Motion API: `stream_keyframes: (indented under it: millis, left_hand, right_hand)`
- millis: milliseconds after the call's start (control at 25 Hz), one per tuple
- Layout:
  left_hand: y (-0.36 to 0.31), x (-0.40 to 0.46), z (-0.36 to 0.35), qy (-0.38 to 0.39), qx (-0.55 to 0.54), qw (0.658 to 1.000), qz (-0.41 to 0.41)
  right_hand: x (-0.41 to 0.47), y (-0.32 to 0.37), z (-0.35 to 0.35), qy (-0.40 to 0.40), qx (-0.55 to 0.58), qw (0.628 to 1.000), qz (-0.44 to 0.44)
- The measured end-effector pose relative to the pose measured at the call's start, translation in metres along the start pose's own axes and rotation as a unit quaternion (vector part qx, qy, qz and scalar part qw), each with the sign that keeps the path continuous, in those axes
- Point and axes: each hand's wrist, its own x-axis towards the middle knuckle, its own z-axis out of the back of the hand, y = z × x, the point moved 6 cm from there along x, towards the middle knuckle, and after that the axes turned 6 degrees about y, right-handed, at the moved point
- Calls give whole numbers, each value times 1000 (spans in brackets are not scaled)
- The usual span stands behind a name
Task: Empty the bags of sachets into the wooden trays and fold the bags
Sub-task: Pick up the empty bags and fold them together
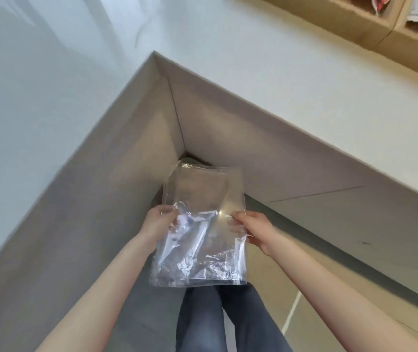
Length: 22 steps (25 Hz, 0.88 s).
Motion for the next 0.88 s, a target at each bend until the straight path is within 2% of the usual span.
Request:
stream_keyframes:
  millis: [280, 440, 560, 760, 880]
  left_hand:
    - [69, 137, -25, 2, 15, 999, 37]
    - [103, 202, -35, -20, 47, 998, 45]
    - [120, 230, -41, -27, 77, 995, 56]
    - [137, 254, -37, -27, 157, 985, 63]
    - [139, 261, -31, -56, 156, 984, 65]
  right_hand:
    - [151, -43, -6, -24, -16, 1000, -11]
    - [224, -67, -11, 5, -37, 998, -43]
    - [255, -77, -13, 41, -54, 996, -64]
    - [275, -80, -21, 47, -64, 993, -90]
    - [278, -74, -27, 45, -48, 992, -105]
